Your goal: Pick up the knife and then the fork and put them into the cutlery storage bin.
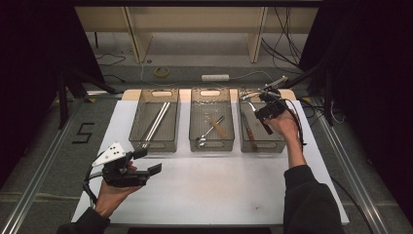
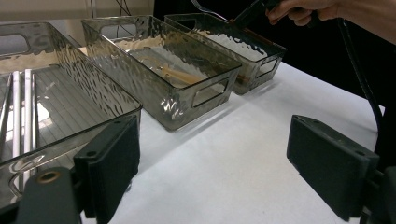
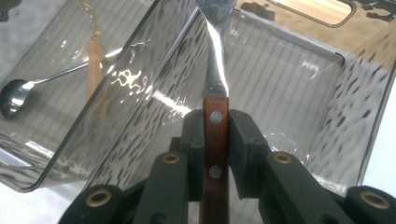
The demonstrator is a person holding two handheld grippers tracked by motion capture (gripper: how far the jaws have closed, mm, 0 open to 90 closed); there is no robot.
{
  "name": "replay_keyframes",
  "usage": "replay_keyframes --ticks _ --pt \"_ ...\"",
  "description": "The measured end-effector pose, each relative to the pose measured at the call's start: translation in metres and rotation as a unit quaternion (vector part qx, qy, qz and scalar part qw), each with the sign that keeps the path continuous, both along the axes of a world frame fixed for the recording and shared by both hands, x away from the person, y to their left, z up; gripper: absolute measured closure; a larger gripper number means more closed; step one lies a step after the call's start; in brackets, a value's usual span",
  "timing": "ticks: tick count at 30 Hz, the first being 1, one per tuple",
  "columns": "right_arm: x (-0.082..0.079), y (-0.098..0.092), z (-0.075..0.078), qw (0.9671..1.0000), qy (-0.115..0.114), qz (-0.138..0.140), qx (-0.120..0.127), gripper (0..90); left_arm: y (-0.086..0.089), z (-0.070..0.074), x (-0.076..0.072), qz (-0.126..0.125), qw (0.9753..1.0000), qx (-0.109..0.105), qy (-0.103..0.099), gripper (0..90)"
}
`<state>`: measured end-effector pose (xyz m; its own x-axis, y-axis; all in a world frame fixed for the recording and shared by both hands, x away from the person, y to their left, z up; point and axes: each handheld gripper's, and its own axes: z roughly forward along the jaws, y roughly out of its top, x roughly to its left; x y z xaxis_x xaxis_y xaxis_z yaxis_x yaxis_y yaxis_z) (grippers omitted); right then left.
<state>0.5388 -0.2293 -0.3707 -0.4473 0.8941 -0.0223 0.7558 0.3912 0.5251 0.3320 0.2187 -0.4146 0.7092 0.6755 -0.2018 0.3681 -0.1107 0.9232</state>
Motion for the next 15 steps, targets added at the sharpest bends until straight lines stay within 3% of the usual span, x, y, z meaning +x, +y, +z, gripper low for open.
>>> replay_keyframes --ticks 15 --pt "0.0061 0.005 -0.0103 0.9999 0.009 -0.013 0.0 77.6 0.0001 0.0002 -0.0003 0.0 1.0 0.0 0.0 16.9"
